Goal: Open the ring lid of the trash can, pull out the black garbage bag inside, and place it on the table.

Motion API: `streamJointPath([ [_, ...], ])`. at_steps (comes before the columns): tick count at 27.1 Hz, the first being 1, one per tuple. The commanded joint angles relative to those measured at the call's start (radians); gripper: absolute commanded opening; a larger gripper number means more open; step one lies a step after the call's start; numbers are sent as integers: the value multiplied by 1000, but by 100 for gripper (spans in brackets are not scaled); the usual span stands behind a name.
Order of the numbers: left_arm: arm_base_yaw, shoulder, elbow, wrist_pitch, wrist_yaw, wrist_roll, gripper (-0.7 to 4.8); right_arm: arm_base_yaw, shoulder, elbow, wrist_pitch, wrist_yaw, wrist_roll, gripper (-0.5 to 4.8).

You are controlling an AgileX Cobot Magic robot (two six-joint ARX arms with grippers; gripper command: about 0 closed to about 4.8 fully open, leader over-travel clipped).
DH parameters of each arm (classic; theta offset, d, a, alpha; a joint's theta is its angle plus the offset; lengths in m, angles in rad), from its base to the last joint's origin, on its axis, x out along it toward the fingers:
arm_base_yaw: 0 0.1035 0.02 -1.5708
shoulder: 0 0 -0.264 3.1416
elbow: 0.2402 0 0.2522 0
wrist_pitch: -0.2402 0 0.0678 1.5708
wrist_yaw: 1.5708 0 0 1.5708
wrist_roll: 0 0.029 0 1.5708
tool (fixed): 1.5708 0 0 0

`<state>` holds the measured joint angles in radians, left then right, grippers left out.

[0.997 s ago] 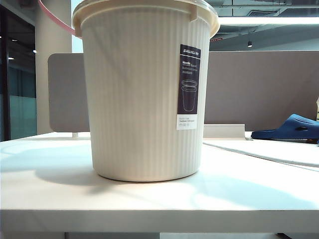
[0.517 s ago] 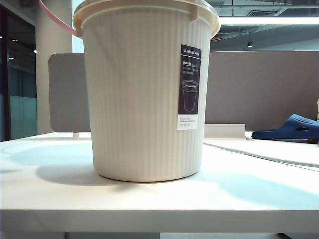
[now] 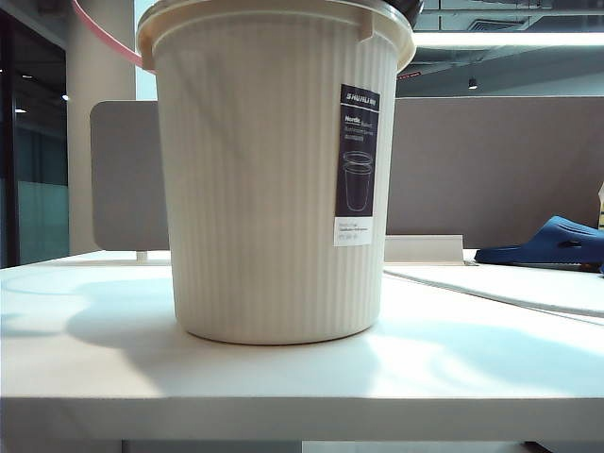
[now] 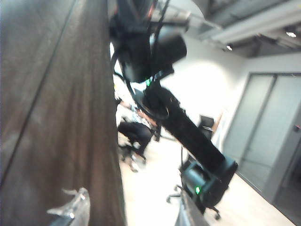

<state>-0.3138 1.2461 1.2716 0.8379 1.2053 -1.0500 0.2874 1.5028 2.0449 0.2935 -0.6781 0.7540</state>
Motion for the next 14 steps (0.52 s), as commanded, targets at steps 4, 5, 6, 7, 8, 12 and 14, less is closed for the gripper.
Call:
streamJointPath([
  [4, 2, -5, -22, -8, 6, 34, 246, -122, -5, 23, 22, -18, 42, -1],
  [5, 2, -4, -29, -14, 2, 52, 246, -158, -5, 34, 22, -26, 56, -1],
  [6, 2, -5, -39, -32, -2, 80, 246, -189, -5, 49, 22, -35, 62, -1],
  [7, 2, -5, -46, -43, -5, 93, 246, -195, -5, 62, 21, -35, 62, -1],
  [8, 3, -5, -53, -60, -5, 109, 246, -195, -5, 77, 21, -34, 62, -1],
  [12, 3, -4, -55, -145, -23, 197, 246, -280, -4, 117, 21, -32, 78, -1],
  [14, 3, -5, -55, -171, -19, 212, 246, -285, 3, 130, 20, -32, 84, -1],
])
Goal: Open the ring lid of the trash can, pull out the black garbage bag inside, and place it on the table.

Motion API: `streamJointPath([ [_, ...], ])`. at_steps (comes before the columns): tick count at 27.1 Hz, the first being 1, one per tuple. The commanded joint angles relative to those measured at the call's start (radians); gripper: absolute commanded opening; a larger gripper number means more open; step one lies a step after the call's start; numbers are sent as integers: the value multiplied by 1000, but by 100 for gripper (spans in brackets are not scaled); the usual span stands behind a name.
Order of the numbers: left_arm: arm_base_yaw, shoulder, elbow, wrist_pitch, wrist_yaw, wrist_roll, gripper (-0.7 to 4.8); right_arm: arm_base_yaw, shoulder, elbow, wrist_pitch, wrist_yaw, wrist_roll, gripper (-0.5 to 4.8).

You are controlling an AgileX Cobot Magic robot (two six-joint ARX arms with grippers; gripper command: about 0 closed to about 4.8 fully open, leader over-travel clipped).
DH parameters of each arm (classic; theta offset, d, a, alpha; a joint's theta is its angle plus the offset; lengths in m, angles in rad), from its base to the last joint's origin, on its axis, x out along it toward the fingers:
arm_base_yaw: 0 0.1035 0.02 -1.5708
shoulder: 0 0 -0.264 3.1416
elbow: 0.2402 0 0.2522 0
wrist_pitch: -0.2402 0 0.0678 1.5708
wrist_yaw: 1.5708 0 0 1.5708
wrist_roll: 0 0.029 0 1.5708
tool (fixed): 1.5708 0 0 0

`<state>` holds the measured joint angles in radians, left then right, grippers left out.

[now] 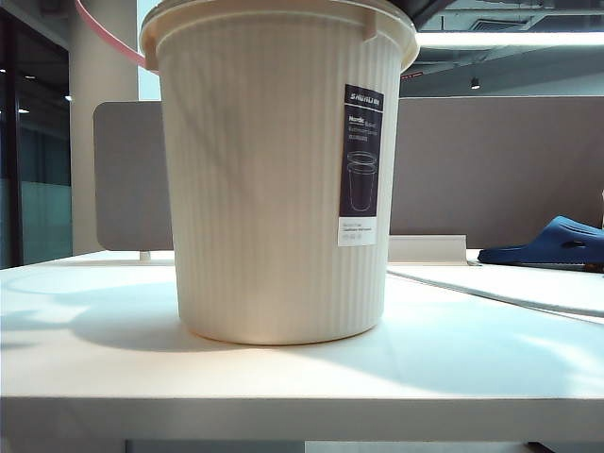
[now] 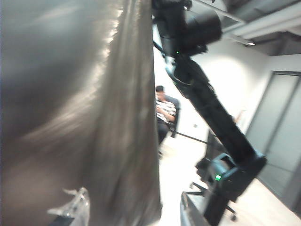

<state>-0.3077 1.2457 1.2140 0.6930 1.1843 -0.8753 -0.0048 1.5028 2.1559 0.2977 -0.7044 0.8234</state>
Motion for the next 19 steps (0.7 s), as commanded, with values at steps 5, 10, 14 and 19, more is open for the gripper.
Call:
streamJointPath([
  [5, -3, -5, 3, -30, 3, 56, 246, -45, 7, 19, 13, -5, 18, -1],
  [10, -3, -5, 3, -35, 6, 72, 247, -72, 10, 19, 9, -5, 18, -1],
  [14, -3, -4, 3, -54, 9, 82, 247, -106, 14, 19, 1, -5, 18, -1],
  [19, -3, -4, 3, -57, 13, 84, 247, -141, 16, 19, -10, -5, 14, -1],
])
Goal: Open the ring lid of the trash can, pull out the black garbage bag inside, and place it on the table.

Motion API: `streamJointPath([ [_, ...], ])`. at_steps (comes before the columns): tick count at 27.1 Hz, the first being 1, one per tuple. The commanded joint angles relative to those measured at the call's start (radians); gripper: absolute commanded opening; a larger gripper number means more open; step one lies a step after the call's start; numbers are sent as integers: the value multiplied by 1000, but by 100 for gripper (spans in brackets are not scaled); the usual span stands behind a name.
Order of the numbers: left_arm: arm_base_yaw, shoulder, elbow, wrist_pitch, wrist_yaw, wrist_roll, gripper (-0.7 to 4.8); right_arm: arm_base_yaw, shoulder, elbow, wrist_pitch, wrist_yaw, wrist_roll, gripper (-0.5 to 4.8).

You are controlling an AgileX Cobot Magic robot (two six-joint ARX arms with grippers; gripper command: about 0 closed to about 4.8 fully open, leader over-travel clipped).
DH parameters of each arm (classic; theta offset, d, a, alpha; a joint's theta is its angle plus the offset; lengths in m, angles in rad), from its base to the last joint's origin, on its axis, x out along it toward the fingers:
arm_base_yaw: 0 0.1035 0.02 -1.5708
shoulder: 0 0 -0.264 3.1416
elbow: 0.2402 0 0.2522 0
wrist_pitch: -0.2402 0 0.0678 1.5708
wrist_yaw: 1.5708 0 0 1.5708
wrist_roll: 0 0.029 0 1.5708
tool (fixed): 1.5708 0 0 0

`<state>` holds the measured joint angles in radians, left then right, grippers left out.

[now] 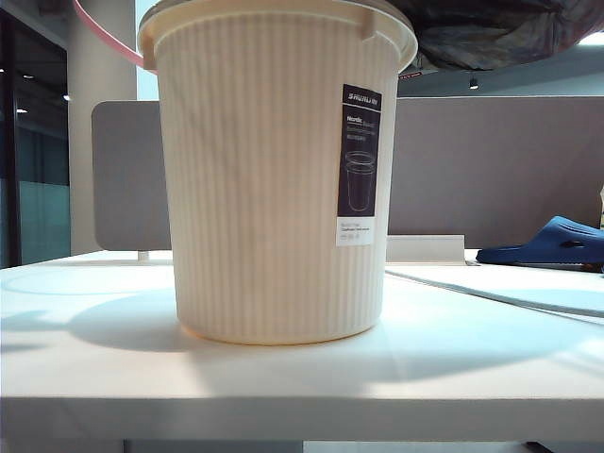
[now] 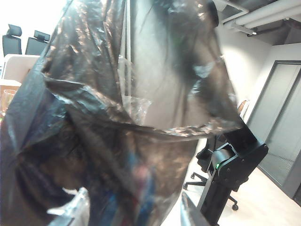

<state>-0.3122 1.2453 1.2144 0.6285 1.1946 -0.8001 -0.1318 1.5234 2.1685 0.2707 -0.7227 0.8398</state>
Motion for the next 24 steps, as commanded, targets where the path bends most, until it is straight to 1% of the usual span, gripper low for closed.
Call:
streamJointPath([
  [1, 2, -4, 3, 8, 3, 8, 247, -19, -2, 6, 17, 14, -5, -1],
  [8, 2, -3, 3, -10, -4, 19, 247, -106, 6, 6, -6, 31, -10, -1],
  [10, 2, -4, 3, -37, -5, 52, 247, -116, 8, 5, -35, 31, -33, -1],
  [11, 2, -4, 3, -54, -6, 68, 247, -116, 12, 6, -57, 27, -63, -1],
  [12, 2, -4, 3, -64, -10, 72, 247, -116, 13, 6, -73, 26, -79, -1],
  [14, 2, -4, 3, -111, -36, 108, 247, -116, 19, 5, -104, 24, -114, -1],
  [15, 2, -4, 3, -152, -47, 139, 247, -116, 25, 6, -115, 23, -129, -1],
  [16, 2, -4, 3, -173, -50, 152, 247, -116, 29, 5, -115, 20, -134, -1],
  [18, 2, -4, 3, -237, -56, 203, 247, -116, 37, 5, -117, 20, -141, -1],
  [21, 2, -4, 3, -292, -68, 246, 247, -116, 44, 5, -122, 10, -159, -1],
  [24, 2, -3, 3, -331, -77, 280, 247, -116, 47, 5, -176, 10, -226, -1],
])
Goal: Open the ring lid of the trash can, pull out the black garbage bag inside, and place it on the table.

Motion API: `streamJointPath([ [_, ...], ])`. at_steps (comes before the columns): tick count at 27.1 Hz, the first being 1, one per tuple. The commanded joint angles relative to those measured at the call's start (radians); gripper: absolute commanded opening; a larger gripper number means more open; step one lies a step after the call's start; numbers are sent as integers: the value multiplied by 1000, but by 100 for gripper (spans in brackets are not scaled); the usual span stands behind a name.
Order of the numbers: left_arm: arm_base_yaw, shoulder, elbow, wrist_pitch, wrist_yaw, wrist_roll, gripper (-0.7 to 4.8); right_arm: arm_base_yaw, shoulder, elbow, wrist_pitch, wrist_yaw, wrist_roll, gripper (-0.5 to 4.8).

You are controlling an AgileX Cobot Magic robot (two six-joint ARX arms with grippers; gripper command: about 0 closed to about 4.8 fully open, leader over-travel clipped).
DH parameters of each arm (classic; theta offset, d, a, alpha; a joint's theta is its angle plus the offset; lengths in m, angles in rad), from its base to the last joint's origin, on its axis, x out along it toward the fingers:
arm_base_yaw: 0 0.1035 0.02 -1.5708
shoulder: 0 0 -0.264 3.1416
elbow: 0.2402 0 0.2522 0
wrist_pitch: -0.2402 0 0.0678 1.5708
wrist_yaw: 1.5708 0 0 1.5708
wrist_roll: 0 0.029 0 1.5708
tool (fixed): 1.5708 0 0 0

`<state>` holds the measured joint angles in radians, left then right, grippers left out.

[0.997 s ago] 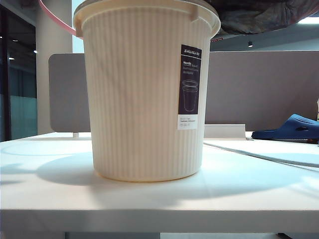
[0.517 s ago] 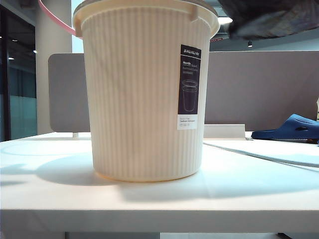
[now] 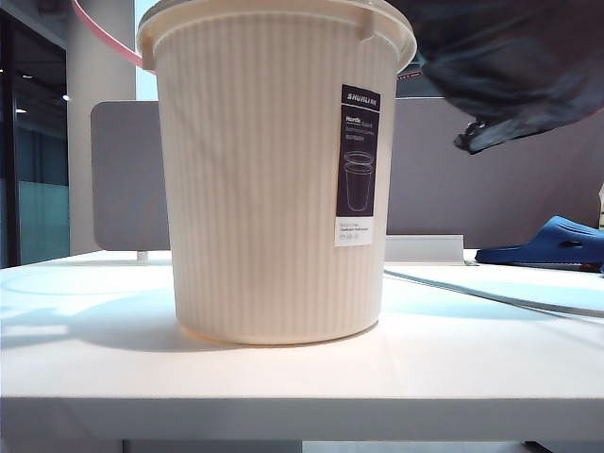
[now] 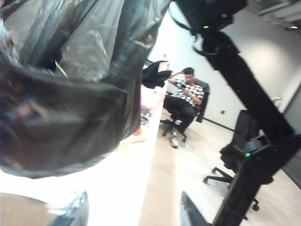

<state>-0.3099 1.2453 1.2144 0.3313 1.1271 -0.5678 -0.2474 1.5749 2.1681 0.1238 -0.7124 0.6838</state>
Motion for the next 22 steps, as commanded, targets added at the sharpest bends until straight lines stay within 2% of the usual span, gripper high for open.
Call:
streamJointPath([
  [1, 0, -3, 3, -43, -11, 58, 247, 0, -5, 6, -48, -1, -93, -1],
  [6, 0, -4, 3, -68, -18, 86, 247, 0, -2, 6, -127, 3, -190, -1],
  [22, -1, -4, 1, -80, -27, 89, 247, 0, -2, -33, -283, 32, -365, -1],
])
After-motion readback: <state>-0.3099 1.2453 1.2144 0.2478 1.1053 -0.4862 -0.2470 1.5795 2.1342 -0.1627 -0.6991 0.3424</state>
